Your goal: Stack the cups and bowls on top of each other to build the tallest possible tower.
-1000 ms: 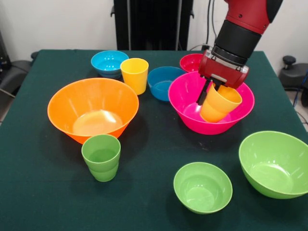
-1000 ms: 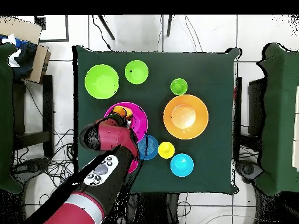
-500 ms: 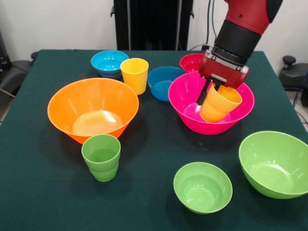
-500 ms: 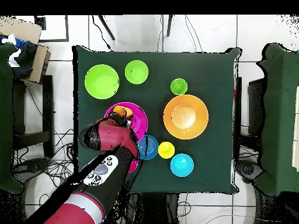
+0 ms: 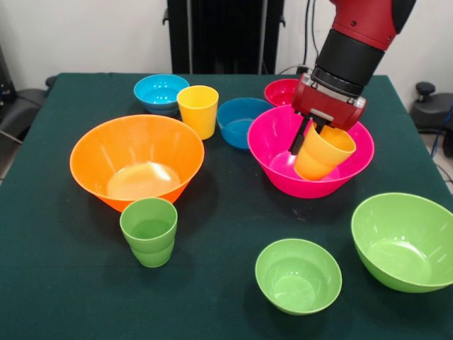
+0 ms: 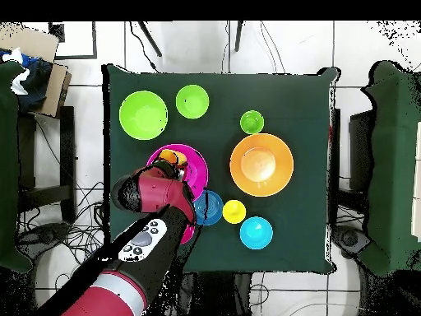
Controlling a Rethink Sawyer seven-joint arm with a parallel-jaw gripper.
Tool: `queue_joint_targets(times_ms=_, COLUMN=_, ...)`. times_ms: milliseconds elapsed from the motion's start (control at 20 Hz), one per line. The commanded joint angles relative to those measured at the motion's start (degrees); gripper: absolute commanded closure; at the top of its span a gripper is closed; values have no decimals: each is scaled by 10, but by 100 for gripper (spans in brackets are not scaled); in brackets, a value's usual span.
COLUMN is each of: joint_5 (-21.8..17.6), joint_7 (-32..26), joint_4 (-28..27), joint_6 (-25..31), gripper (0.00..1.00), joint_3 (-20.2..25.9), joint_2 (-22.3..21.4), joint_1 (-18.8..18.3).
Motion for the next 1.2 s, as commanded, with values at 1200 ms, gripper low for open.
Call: queue_joint_targets(times_ms=1200, joint_5=6, joint_7=77, joint_4=-18, joint_6=79, gripper=100, joint_3=55, joint_2=-1, joint_1=-16)
